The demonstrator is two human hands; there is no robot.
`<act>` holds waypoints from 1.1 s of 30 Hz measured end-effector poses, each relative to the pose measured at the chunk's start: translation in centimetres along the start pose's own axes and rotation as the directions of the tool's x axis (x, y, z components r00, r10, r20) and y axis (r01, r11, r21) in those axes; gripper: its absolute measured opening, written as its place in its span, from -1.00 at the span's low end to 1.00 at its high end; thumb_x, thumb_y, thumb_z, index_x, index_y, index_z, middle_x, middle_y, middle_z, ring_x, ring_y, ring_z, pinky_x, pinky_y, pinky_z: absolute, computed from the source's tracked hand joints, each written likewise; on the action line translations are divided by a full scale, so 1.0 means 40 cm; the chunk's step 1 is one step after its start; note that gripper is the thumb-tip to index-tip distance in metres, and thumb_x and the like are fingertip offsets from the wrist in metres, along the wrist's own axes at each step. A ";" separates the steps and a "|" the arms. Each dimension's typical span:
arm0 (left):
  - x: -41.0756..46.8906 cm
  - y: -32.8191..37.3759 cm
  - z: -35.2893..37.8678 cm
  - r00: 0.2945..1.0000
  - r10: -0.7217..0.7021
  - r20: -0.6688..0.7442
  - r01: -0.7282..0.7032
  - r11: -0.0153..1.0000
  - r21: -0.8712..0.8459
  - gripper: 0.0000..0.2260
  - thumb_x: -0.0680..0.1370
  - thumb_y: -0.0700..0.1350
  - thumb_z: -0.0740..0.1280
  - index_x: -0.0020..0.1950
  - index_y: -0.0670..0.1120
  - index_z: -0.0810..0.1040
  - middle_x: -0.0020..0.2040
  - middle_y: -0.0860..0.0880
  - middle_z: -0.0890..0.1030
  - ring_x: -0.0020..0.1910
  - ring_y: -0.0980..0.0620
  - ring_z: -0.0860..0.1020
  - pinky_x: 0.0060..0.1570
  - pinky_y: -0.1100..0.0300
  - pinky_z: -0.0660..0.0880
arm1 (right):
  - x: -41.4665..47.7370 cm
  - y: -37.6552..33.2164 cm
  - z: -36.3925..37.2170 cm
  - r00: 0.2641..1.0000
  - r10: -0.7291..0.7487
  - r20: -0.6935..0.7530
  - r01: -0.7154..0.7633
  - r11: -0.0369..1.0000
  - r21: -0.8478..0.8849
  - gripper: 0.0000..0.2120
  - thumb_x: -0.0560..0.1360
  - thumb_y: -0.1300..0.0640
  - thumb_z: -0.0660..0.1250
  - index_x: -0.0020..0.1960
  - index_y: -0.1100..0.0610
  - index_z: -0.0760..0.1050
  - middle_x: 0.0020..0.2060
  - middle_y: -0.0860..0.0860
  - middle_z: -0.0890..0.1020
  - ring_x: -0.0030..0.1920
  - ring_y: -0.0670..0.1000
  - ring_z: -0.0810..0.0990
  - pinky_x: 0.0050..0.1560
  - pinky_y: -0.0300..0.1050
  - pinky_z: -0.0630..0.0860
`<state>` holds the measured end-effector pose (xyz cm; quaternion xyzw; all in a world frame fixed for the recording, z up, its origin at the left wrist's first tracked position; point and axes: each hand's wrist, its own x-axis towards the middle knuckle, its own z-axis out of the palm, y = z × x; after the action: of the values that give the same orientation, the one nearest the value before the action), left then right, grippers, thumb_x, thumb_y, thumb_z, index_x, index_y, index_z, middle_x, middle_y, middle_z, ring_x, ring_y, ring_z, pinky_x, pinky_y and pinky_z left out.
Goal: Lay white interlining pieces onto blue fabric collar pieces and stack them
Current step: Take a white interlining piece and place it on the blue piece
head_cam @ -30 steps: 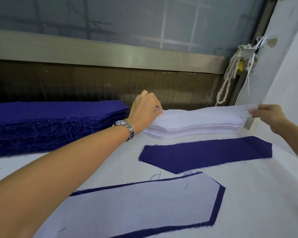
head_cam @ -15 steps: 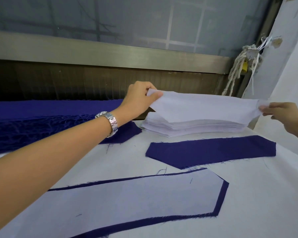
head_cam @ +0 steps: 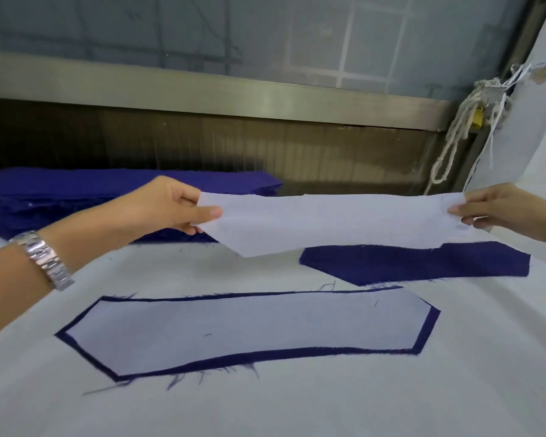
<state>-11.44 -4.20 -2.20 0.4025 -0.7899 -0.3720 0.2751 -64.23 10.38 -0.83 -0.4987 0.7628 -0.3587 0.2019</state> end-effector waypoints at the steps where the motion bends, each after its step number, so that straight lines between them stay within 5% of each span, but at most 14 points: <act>1: -0.022 -0.020 -0.019 1.000 -0.028 -0.011 0.028 1.000 0.007 -0.54 0.40 0.11 0.49 -0.28 -0.30 0.50 -0.41 0.00 0.57 -0.39 0.20 0.61 -0.28 0.44 0.51 | -0.015 -0.010 0.012 1.000 -0.012 0.024 0.012 0.999 -0.034 -0.82 0.48 0.10 0.49 -0.29 0.12 0.71 -0.36 0.05 0.64 -0.30 -0.01 0.58 -0.21 -0.19 0.57; 6: -0.133 -0.113 -0.113 0.977 -0.186 0.101 0.193 0.979 -0.063 -0.30 0.22 0.25 0.62 -0.06 -0.37 0.58 -0.35 -0.11 0.56 -0.42 0.10 0.56 -0.39 0.36 0.50 | -0.085 -0.047 0.069 0.987 -0.039 0.154 0.047 0.998 -0.050 -0.72 0.31 -0.02 0.54 -0.37 0.19 0.63 -0.40 0.15 0.60 -0.45 -0.05 0.51 -0.34 -0.21 0.52; 10: -0.189 -0.175 -0.193 0.870 -0.273 0.411 0.348 0.930 -0.119 -0.43 0.35 0.21 0.58 0.23 -0.09 0.66 -0.24 -0.01 0.64 -0.41 0.16 0.49 -0.47 0.35 0.43 | -0.114 -0.058 0.112 0.970 -0.009 0.244 0.011 1.000 -0.004 -0.66 0.24 0.00 0.56 -0.23 0.29 0.68 -0.34 0.28 0.64 -0.48 -0.01 0.51 -0.44 -0.28 0.50; 16: -0.203 -0.257 -0.231 0.737 -0.380 0.560 0.468 0.884 -0.015 -0.52 0.50 0.12 0.49 0.29 -0.15 0.60 -0.36 -0.03 0.60 -0.50 0.17 0.47 -0.55 0.38 0.36 | -0.138 -0.047 0.159 0.883 0.036 0.468 -0.042 0.999 0.001 -0.57 0.22 0.03 0.68 -0.17 0.36 0.66 -0.29 0.31 0.64 -0.41 0.00 0.57 -0.48 -0.27 0.43; 24: -0.208 -0.301 -0.214 0.722 -0.506 0.471 0.464 0.860 0.212 -0.41 0.39 0.24 0.54 0.21 -0.17 0.64 -0.19 -0.20 0.59 -0.44 0.12 0.48 -0.57 0.33 0.27 | -0.162 -0.012 0.198 0.819 0.079 0.568 -0.031 0.995 -0.094 -0.20 0.16 -0.11 0.70 -0.08 0.56 0.47 -0.19 0.35 0.67 -0.32 0.03 0.64 -0.43 -0.27 0.43; 28: -0.215 -0.296 -0.202 0.713 -0.542 0.446 0.473 0.840 0.266 -0.43 0.33 0.28 0.56 0.08 -0.15 0.70 -0.16 -0.09 0.68 -0.42 0.15 0.52 -0.55 0.32 0.25 | -0.164 -0.019 0.215 0.809 0.087 0.581 -0.034 0.994 -0.101 -0.39 0.26 0.00 0.67 -0.12 0.51 0.51 -0.20 0.34 0.67 -0.32 0.04 0.63 -0.42 -0.27 0.45; 33: -0.222 -0.290 -0.192 0.739 -0.558 0.377 0.477 0.829 0.292 -0.46 0.21 0.34 0.59 -0.20 -0.14 0.70 -0.27 -0.10 0.65 -0.47 0.12 0.49 -0.58 0.31 0.27 | -0.157 -0.006 0.228 0.793 0.094 0.602 -0.026 0.992 -0.121 -0.62 0.30 -0.05 0.66 -0.27 0.22 0.60 -0.23 0.29 0.68 -0.35 0.01 0.60 -0.41 -0.26 0.45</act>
<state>3.86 -4.18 -8.38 0.5328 -0.7171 -0.4445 -0.0654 -55.37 12.83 -6.98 -0.5727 0.6914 -0.1322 0.4201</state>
